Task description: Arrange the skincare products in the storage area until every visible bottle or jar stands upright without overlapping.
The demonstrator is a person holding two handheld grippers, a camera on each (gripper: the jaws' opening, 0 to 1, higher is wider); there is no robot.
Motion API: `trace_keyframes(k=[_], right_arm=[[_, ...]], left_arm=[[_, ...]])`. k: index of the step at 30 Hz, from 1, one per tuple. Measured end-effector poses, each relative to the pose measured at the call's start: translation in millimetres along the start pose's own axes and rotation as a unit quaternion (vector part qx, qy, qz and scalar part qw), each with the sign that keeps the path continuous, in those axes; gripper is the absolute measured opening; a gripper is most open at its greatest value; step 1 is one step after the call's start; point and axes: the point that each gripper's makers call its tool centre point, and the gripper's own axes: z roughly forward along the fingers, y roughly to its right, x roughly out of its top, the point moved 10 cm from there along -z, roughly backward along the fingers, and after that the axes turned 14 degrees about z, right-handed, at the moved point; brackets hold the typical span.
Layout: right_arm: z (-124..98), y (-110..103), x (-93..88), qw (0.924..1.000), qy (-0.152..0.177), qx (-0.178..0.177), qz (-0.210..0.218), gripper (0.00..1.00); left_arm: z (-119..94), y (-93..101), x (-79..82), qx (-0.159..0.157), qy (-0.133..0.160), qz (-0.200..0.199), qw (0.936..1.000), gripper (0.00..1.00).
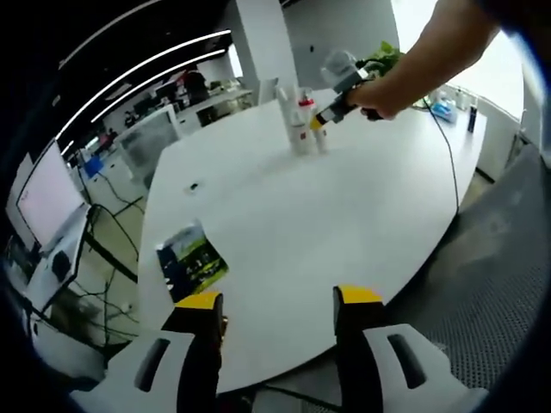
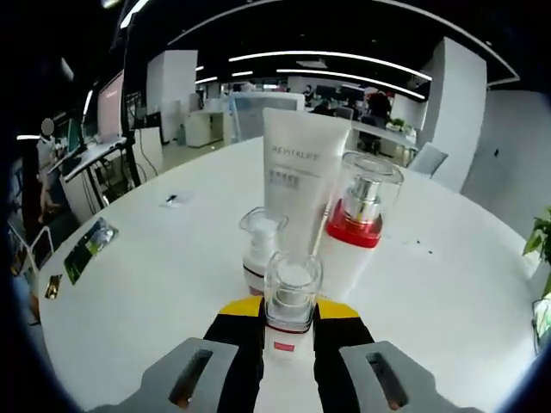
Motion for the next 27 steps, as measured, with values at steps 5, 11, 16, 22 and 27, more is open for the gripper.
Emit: trace_keyframes(k=[5, 11, 16, 22, 27], right_arm=[[1.9, 2.4, 1.1, 0.9999, 0.004, -0.006, -0.008, 0.15], [5.8, 5.9, 0.7, 0.9996, 0.026, -0.009, 0.009, 0.15], [6.0, 6.5, -5.3, 0.9989, 0.041, -0.013, 0.019, 0.15], [8.4, 6.8, -3.7, 0.9983, 0.050, -0.020, 0.023, 0.15], [12.6, 6.1, -0.3, 0.9978, 0.050, -0.035, 0.024, 0.16]], left_arm=[[0.0, -0.2, -0.6, 0.000, -0.001, 0.002, 1.0000, 0.47], [0.5, 0.3, -1.8, -0.002, -0.006, 0.003, 1.0000, 0.46], [0.9, 0.5, -2.5, -0.003, -0.010, 0.004, 0.9999, 0.45], [1.6, 1.3, -4.4, -0.006, -0.020, 0.013, 0.9997, 0.43], [1.3, 1.1, -4.5, -0.005, -0.019, 0.013, 0.9997, 0.41]])
